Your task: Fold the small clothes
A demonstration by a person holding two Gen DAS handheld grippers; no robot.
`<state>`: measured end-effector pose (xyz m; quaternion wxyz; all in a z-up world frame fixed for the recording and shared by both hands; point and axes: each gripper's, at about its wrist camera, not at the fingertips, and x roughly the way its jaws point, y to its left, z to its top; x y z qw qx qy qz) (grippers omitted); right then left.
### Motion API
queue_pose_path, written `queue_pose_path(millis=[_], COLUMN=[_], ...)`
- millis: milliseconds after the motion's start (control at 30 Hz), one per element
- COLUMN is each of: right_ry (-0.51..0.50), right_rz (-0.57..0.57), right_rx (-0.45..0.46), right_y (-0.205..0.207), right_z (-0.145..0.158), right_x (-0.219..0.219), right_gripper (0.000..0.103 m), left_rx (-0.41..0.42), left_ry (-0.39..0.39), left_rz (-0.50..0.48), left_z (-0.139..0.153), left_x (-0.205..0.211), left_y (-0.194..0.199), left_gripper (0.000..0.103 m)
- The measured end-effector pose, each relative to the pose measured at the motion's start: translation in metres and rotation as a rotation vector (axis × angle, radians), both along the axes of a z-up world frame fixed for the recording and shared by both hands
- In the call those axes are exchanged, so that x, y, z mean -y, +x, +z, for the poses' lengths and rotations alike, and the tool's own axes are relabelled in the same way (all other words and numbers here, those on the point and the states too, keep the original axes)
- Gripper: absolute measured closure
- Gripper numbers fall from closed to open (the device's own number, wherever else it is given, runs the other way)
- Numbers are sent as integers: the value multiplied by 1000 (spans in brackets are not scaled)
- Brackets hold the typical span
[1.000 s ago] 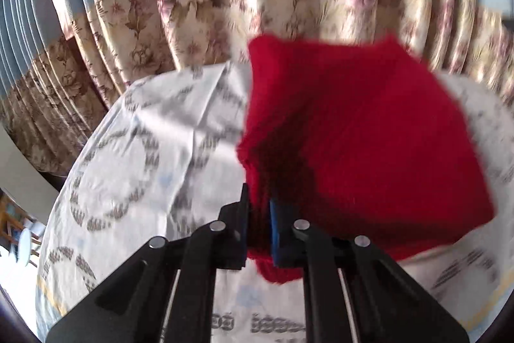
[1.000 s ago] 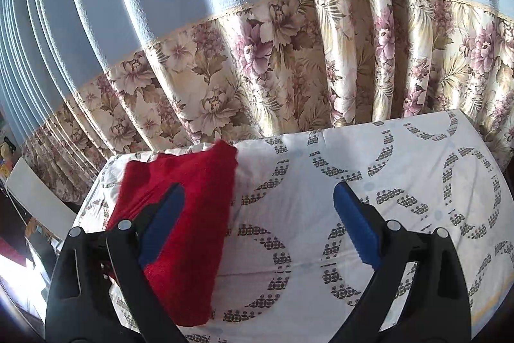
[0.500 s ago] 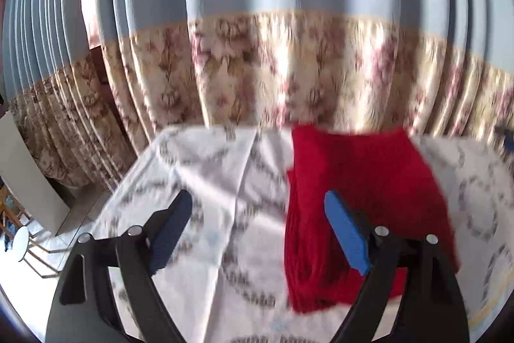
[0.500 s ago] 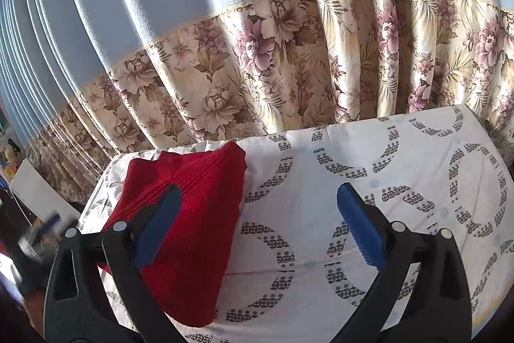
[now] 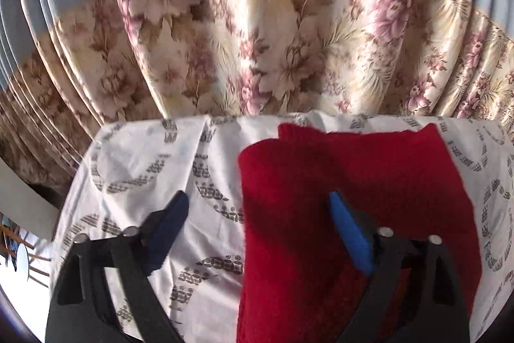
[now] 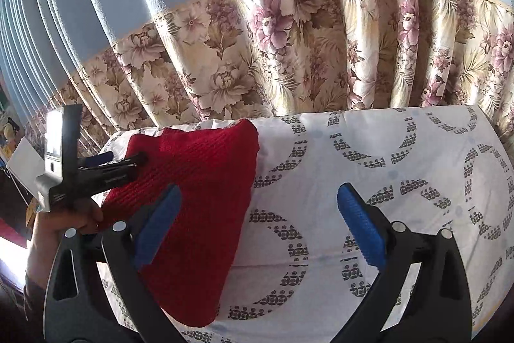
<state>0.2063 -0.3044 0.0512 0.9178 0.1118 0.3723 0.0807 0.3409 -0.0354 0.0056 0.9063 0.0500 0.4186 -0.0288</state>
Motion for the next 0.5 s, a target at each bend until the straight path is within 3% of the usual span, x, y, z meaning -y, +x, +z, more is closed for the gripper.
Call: queue_pose_path(millis=[33, 67, 133, 300, 400, 467, 500], right_ry=[3, 5, 5, 17, 31, 34, 35], right_rz=[-1, -3, -8, -18, -32, -40, -40], right_rx=[-3, -5, -9, 11, -10, -28, -34], right_y=[1, 1, 2, 5, 12, 18, 20], right_z=[-1, -1, -3, -8, -24, -38, -43], right_x=[0, 1, 2, 0, -3, -8, -11], right_gripper=[5, 5, 5, 4, 3, 3, 3], left_rx=[-19, -37, -32, -17, 26, 49, 56], left_ry=[-14, -26, -5, 85, 89, 67, 43], left_rz=[-17, -24, -15, 4, 17, 70, 80], left_z=[-4, -8, -10, -21, -31, -23, -18], left_x=[-1, -2, -3, -5, -10, -22, -29], left_y=[2, 2, 5, 0, -12, -21, -26], left_gripper=[69, 86, 91, 91, 72, 28, 23])
